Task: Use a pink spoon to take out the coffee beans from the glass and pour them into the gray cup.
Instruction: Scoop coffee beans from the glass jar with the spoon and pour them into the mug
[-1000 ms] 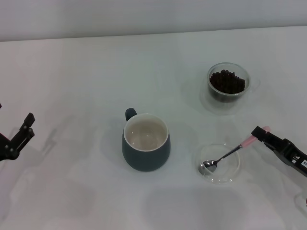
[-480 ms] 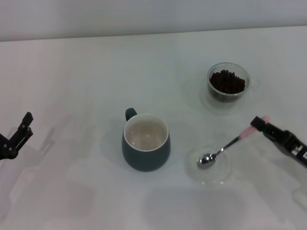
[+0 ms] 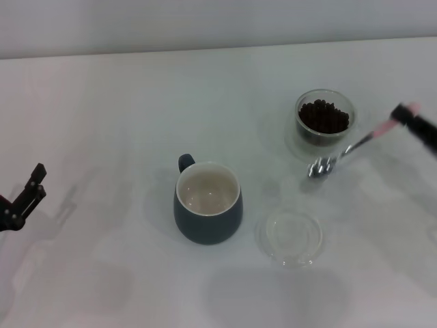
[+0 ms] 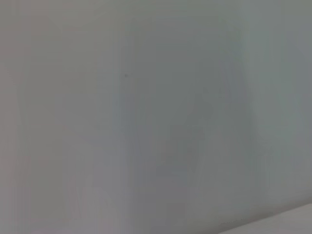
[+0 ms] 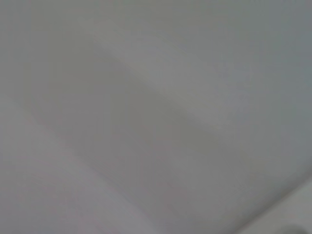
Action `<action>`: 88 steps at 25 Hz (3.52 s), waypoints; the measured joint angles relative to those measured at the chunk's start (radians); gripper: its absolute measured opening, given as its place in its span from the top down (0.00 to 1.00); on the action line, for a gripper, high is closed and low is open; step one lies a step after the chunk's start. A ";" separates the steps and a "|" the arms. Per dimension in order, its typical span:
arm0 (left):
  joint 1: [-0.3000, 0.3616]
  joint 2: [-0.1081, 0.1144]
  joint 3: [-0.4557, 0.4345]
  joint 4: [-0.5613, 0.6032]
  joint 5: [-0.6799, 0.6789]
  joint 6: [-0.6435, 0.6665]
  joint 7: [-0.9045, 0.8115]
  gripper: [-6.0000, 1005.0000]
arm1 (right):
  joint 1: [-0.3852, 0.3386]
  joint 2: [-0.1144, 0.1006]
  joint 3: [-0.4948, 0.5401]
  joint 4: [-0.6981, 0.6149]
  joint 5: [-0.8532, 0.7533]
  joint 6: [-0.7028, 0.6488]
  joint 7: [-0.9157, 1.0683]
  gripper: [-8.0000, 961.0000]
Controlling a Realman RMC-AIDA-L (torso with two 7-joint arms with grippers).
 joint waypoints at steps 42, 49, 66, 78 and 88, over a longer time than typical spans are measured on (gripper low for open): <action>-0.014 0.003 -0.003 0.008 -0.003 -0.010 0.004 0.20 | 0.175 0.009 -0.130 -0.118 0.121 -0.243 -0.515 0.83; -0.023 0.003 -0.003 0.008 -0.005 -0.017 0.004 0.20 | 0.170 0.009 -0.124 -0.093 0.123 -0.244 -0.417 0.83; -0.020 0.001 0.000 0.000 -0.005 -0.017 0.004 0.21 | 0.158 0.008 -0.119 -0.054 0.172 -0.385 -0.042 0.83; -0.015 0.001 -0.003 -0.001 -0.004 -0.017 0.004 0.21 | 0.163 0.008 -0.120 -0.041 0.192 -0.421 0.081 0.83; -0.022 0.003 -0.003 -0.001 -0.005 -0.019 0.004 0.21 | 0.164 0.008 -0.120 -0.050 0.204 -0.420 0.114 0.83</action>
